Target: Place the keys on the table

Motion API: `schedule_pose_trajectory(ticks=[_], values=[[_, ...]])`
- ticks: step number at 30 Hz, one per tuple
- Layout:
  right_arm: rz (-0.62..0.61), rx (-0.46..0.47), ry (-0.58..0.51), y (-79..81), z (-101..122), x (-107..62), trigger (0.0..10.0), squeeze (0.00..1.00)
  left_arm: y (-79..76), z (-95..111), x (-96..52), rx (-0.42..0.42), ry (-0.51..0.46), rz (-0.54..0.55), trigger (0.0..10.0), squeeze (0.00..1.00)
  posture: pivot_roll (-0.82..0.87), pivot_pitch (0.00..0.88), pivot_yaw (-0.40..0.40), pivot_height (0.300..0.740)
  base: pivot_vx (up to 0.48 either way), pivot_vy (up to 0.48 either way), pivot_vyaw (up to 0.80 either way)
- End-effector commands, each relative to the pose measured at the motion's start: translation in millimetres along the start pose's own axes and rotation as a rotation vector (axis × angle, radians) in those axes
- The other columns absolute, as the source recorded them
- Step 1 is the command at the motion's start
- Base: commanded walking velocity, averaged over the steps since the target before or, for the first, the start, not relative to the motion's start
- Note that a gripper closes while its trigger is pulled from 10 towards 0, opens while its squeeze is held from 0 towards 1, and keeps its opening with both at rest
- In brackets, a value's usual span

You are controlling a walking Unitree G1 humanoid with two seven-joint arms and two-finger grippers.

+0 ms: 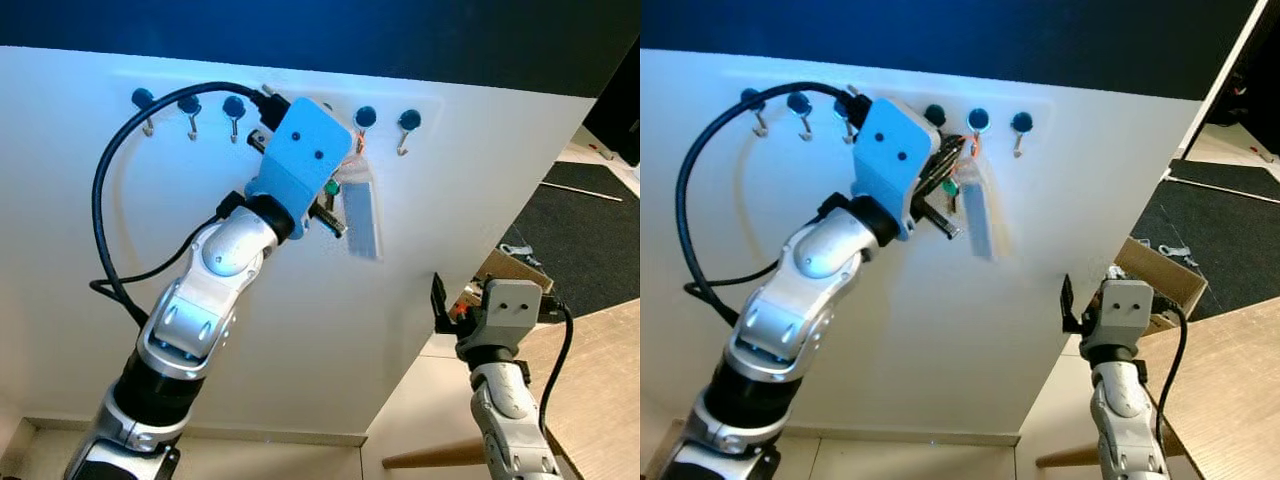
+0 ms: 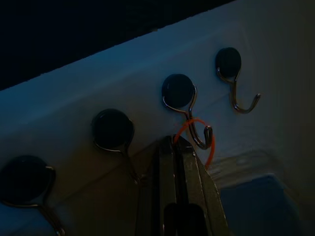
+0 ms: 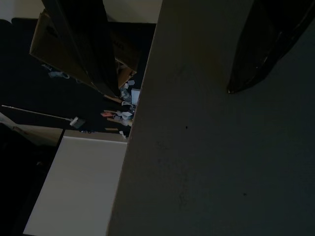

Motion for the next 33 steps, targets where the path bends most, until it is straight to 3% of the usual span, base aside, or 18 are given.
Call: schedule_pose_trajectory(ticks=[1, 15, 20, 22, 26, 29, 31, 32, 33], values=[[-0.004, -0.006, 0.018, -2.2, -3, -3.8, 10.0, 0.0, 3.4, 1, -1.2, 0.033, -0.004, 0.0, 10.0, 0.0, 0.16, 0.151, -0.02, 0.74, 0.0, 0.0, 0.0], [0.002, -0.002, 0.028, -0.2, -5, -3.6, 10.0, 0.0, 12.0, 35, -13.9, 0.075, -0.166, 0.065, 10.0, 0.0, 0.17, 0.149, -0.027, 0.74, 0.0, 0.0, 0.0], [0.006, -0.002, 0.029, 1.0, -5, -2.7, 10.0, 0.0, 9.9, 38, -17.8, 0.092, -0.187, 0.057, 10.0, 0.0, 0.17, 0.149, -0.027, 0.74, 0.0, 0.0, 0.0], [0.037, 0.015, 0.014, 4.9, -1, -1.4, 10.0, 0.0, -9.5, 20, -30.0, 0.072, -0.115, -0.026, 10.0, 0.0, 0.18, 0.145, -0.03, 0.74, 0.0, 0.0, 0.0], [0.072, 0.035, 0.002, 9.3, 4, -0.9, 10.0, 0.0, -17.1, 10, -34.9, 0.06, -0.079, -0.05, 10.0, 0.0, 0.18, 0.141, -0.033, 0.74, 0.0, 0.0, 0.0], [0.323, 0.134, -0.023, 37.6, 27, -7.8, 10.0, 0.0, -30.1, -17, -46.7, 0.026, 0.024, -0.063, 10.0, 0.0, 0.17, 0.14, -0.033, 0.74, 0.0, 0.0, 0.0], [0.323, 0.134, -0.023, 37.6, 27, -7.8, 10.0, 0.0, -30.1, -17, -46.7, 0.026, 0.024, -0.063, 10.0, 0.0, 0.17, 0.14, -0.033, 0.74, 0.0, 0.0, 0.0], [0.422, 0.175, -0.015, 48.8, 34, -13.5, 10.0, 0.0, -32.4, -22, -49.6, 0.026, 0.043, -0.065, 10.0, 0.0, 0.17, 0.141, -0.034, 0.74, 0.0, 0.0, 0.0], [0.422, 0.175, -0.015, 48.8, 34, -13.5, 10.0, 0.0, -32.4, -22, -49.6, 0.026, 0.043, -0.065, 10.0, 0.0, 0.17, 0.141, -0.034, 0.74, 0.0, 0.0, 0.0]])
Point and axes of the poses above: a point about 5 cm out from each wrist's last joint towards the gripper, its own x axis pointing out of the wrist towards the gripper, its own z axis along the axis of the wrist's last joint, y = z × x, the point moved 2 cm from there along x, pointing out of the wrist towards the gripper, and after that the axes turned 10 degrees about x, right-handed, at the moved point
